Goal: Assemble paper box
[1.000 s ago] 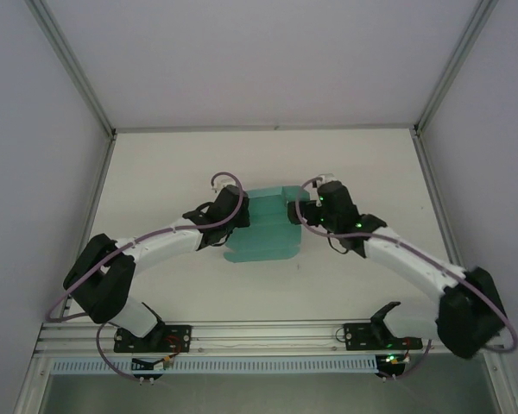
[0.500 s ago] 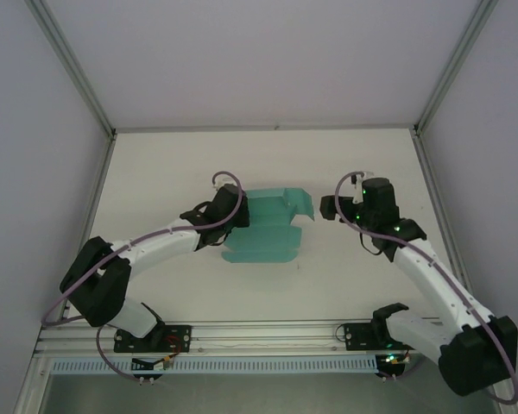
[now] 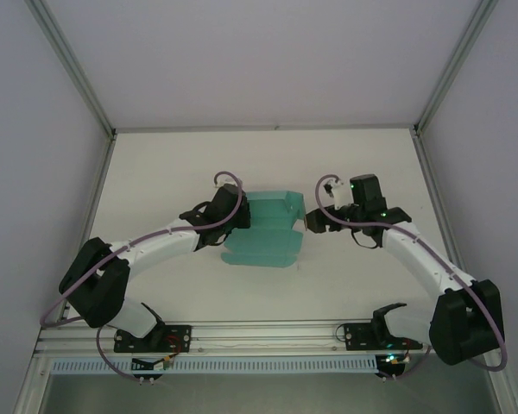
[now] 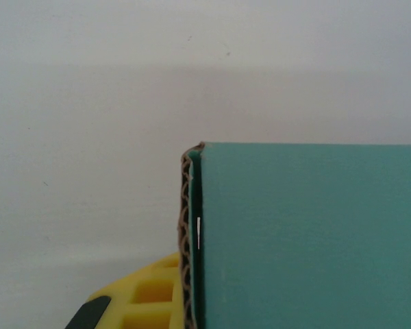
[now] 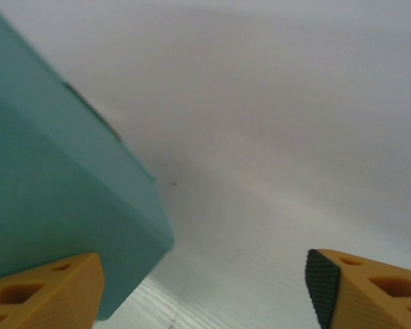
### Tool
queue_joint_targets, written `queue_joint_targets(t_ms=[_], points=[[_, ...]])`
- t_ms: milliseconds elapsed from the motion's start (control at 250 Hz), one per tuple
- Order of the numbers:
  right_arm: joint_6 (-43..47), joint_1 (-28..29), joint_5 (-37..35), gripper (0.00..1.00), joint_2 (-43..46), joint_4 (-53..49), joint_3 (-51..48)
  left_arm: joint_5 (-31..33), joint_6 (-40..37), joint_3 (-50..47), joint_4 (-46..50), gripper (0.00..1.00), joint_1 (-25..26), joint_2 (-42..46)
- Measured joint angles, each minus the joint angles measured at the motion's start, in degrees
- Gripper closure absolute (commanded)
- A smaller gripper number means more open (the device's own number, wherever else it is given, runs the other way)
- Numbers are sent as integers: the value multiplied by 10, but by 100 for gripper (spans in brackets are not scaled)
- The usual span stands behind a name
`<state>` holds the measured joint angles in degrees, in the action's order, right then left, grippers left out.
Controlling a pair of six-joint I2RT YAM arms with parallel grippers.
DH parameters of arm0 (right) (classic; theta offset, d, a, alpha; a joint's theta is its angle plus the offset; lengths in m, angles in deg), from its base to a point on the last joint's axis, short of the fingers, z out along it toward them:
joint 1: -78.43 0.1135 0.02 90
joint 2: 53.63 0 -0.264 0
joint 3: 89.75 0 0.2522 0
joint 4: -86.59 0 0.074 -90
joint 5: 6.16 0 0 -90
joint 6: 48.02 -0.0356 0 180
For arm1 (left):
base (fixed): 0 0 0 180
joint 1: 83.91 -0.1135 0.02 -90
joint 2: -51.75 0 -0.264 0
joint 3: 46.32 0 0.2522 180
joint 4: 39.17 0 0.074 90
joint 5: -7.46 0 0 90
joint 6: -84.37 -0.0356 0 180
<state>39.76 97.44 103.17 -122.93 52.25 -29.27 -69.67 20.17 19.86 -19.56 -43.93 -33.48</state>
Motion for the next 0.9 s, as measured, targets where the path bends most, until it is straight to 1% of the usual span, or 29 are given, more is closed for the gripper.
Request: queue_joint_targets(t_ms=[32, 84, 144, 204, 268, 455, 555, 651, 727, 838, 902], points=[[3, 5, 7, 29, -2, 4, 0, -1, -1, 0, 0, 100, 0, 0], [10, 12, 17, 30, -4, 12, 0, -4, -1, 0, 0, 100, 0, -1], [13, 20, 25, 35, -5, 21, 0, -8, -1, 0, 0, 100, 0, -3], [14, 27, 31, 36, -7, 30, 0, -13, -1, 0, -2, 100, 0, -7], [14, 35, 37, 42, -13, 42, 0, -17, -1, 0, -2, 100, 0, -12], [13, 61, 36, 46, -46, 58, 16, -24, -1, 0, -2, 100, 0, -19], [5, 82, 14, 47, -62, 76, 24, -26, -1, 2, -2, 100, 0, -20], [-15, 110, -43, 50, -74, 96, 29, -30, -1, 5, -2, 100, 0, -22], [-31, 142, -129, 53, -85, 112, 33, -27, 1, 7, 0, 100, 0, -25], [-60, 188, -275, 73, -110, 131, 43, -26, 3, 11, 2, 100, 0, -25], [-78, 206, -348, 82, -128, 134, 54, -23, 5, 11, 5, 100, 0, -25]])
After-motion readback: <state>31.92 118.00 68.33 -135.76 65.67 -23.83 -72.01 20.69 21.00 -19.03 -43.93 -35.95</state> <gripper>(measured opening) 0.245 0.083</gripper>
